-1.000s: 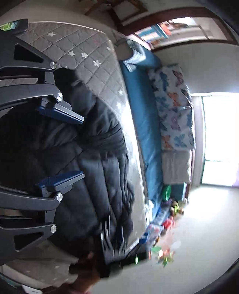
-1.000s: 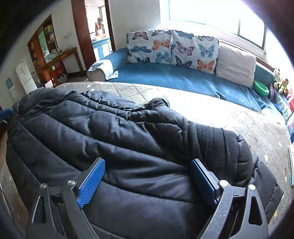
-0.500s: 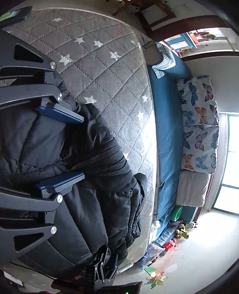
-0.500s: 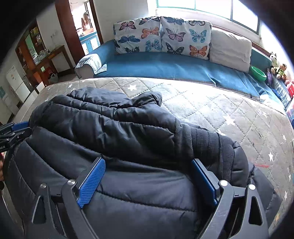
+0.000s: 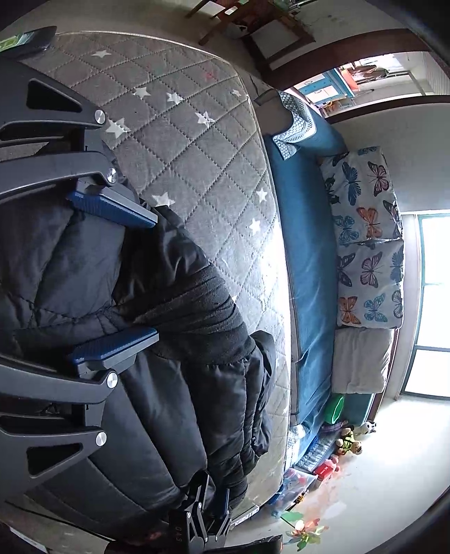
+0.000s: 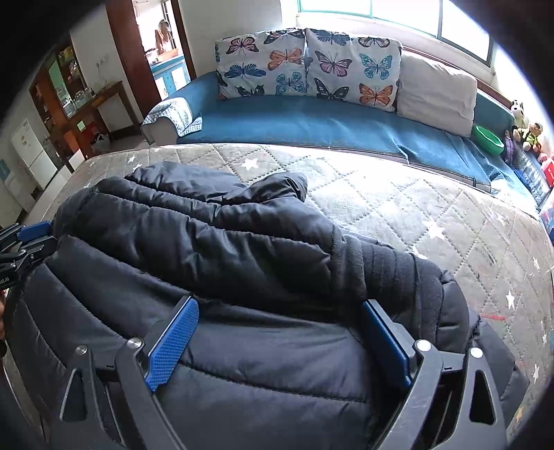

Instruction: Fold large clothes

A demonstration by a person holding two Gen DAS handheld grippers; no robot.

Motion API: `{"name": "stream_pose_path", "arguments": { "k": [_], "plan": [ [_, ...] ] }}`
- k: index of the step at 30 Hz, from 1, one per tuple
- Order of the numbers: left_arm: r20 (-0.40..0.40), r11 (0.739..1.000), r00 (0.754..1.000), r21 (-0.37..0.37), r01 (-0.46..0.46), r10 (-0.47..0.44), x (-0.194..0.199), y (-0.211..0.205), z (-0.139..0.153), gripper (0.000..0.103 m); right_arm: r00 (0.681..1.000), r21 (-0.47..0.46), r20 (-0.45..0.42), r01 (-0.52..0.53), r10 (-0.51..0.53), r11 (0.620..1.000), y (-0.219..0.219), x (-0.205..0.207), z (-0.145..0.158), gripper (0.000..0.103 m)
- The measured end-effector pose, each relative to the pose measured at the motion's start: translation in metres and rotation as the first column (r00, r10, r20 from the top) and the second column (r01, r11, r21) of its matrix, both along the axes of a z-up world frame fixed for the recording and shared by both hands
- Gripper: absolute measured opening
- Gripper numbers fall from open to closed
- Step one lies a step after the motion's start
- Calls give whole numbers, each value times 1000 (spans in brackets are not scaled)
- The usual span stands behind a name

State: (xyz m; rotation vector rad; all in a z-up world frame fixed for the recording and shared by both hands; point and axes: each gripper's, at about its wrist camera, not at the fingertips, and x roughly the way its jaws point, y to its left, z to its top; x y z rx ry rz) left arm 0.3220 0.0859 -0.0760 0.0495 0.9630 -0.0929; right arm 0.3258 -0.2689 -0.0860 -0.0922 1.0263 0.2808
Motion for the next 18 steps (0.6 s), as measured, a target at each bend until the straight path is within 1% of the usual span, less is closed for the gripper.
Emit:
{"name": "stream_pose_path", "arguments": {
  "k": [6, 10, 14, 17, 18],
  "plan": [
    [18, 999, 1000, 49, -10, 9, -4, -7, 8, 63, 1000, -12, 6, 8, -7, 1000, 5, 1, 5, 102],
    [40, 1000, 999, 23, -5, 4, -6, -8, 20, 63, 1000, -9, 8, 19, -19, 1000, 9, 2, 11, 102],
    [57, 999, 998, 29, 16, -17, -6, -18, 29, 63, 1000, -3, 27, 13, -13, 1000, 12, 1, 16, 102],
    [58, 999, 998, 15, 36, -36, 0, -29, 33, 64, 999, 12, 41, -8, 8, 1000, 17, -1, 20, 102],
    [56, 999, 998, -2, 42, -42, 4, -34, 35, 64, 999, 15, 43, -21, 21, 1000, 20, 0, 21, 102]
  ]
}}
